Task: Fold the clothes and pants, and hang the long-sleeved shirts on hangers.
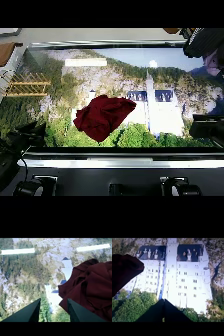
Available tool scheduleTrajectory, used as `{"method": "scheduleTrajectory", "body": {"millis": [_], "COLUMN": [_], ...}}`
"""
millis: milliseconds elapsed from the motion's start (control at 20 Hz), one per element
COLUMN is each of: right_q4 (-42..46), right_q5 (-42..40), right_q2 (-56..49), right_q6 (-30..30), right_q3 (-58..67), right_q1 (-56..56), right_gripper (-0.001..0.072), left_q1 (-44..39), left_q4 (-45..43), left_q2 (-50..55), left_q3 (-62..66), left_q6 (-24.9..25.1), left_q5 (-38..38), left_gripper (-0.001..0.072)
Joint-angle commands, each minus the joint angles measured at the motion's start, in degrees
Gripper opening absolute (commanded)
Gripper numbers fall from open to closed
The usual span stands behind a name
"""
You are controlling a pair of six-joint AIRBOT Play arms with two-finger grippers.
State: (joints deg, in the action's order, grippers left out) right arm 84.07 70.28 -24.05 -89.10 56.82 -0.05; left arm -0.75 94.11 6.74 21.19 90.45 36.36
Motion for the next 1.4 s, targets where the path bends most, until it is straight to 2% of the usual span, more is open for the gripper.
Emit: {"method": "scheduleTrajectory", "body": {"millis": [0,750,850,900,1150,1350], "right_q4": [0.0,0.1,0.9,0.7,0.7,0.4], "right_q5": [0.1,0.2,-0.3,-0.2,-0.3,-1.8], "right_q2": [0.0,0.0,0.0,0.0,0.0,0.0], "right_q6": [0.0,0.7,8.2,9.5,9.4,9.4], "right_q3": [0.0,0.0,0.0,0.0,0.0,0.0], "right_q1": [0.0,0.0,0.0,0.0,0.0,0.0], "right_gripper": [0.0036,0.0036,0.0036,0.0036,0.0036,0.0036], "left_q1": [0.0,0.0,0.0,0.0,0.0,0.0], "left_q4": [0.0,0.0,0.0,0.0,0.0,0.0], "left_q2": [-0.1,-0.1,-0.1,-0.1,-0.1,-0.1], "left_q3": [-0.3,-0.4,-0.4,-0.4,-0.4,-0.4], "left_q6": [0.0,0.0,0.0,0.0,0.0,0.0], "left_q5": [0.0,-0.5,-4.6,-7.4,-15.4,-17.2], "left_gripper": [0.039,0.039,0.039,0.039,0.0391,0.0395]}}
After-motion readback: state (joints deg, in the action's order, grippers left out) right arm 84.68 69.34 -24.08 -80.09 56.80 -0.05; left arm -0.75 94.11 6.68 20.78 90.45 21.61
